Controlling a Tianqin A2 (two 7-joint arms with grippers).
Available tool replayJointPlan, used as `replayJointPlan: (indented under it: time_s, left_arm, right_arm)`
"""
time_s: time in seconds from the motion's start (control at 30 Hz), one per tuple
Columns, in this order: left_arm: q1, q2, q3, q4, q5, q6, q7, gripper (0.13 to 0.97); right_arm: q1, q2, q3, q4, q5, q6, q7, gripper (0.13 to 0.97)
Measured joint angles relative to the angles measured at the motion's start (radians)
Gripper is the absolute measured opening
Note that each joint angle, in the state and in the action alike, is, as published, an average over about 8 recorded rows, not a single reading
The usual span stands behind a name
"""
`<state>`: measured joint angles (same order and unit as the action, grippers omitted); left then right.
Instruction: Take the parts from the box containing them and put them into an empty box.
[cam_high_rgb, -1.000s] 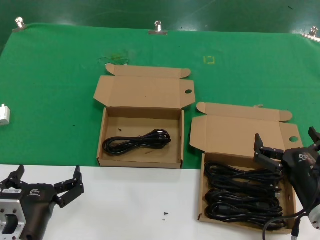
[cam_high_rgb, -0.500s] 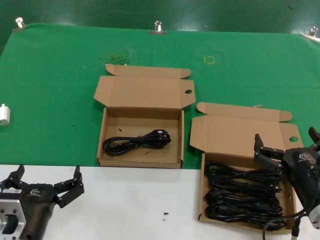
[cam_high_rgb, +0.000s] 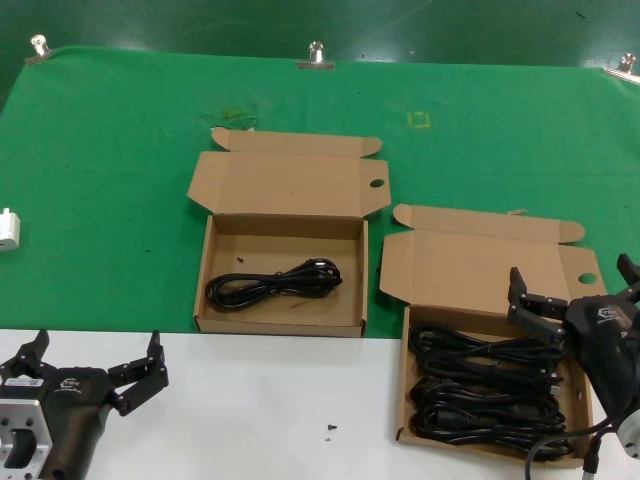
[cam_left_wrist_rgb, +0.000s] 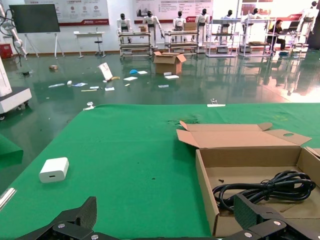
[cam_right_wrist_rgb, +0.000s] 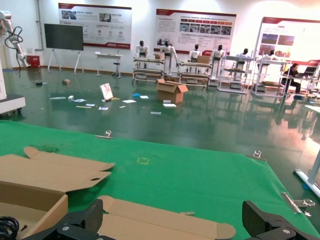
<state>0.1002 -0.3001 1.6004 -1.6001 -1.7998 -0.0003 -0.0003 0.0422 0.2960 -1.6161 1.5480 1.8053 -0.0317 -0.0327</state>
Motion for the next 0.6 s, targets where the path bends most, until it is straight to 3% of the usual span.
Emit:
replayJointPlan:
  time_s: [0.6]
  left_arm:
    - [0.000, 0.000, 0.000, 0.000, 0.000, 0.000, 0.000, 0.966]
  right_arm:
    - [0.000, 0.000, 0.000, 0.000, 0.000, 0.000, 0.000, 0.966]
